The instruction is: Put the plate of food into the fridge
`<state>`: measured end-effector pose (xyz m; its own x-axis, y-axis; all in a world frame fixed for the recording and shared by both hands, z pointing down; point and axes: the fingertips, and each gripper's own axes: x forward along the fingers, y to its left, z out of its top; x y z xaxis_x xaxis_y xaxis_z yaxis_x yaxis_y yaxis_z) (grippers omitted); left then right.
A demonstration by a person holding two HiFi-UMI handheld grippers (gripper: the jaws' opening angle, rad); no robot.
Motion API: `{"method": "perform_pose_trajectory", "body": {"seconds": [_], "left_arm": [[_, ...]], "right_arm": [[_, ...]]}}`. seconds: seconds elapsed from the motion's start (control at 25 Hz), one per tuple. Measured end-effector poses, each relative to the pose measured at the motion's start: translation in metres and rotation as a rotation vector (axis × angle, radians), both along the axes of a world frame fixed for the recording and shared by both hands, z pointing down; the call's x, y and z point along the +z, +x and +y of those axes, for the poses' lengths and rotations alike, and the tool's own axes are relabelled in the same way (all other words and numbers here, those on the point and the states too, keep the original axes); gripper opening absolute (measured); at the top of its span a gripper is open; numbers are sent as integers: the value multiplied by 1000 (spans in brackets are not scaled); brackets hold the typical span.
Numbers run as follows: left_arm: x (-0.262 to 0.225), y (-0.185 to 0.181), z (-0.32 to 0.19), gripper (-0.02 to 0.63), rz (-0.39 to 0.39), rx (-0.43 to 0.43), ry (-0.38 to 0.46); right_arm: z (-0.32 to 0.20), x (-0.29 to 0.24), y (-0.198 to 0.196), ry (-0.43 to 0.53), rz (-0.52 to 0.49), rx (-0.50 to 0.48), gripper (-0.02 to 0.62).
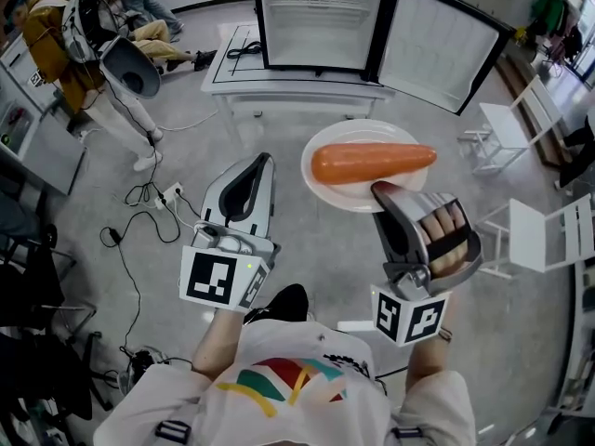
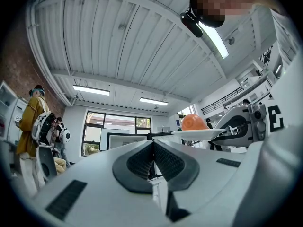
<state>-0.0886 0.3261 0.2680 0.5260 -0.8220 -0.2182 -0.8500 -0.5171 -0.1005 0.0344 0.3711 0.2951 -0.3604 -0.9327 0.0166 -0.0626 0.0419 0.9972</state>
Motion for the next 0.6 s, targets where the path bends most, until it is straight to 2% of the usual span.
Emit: {"method": "perform_pose_trajectory", "body": {"seconds": [0.28,0.6], "left_arm": [[4,6,-27,6,-4,-9,-7],[2,6,-91,6,14,10,-7]], "right_arm": [[-27,3,7,-6,-8,-5,32],[-88,1,5,-17,19,13,32]]}}
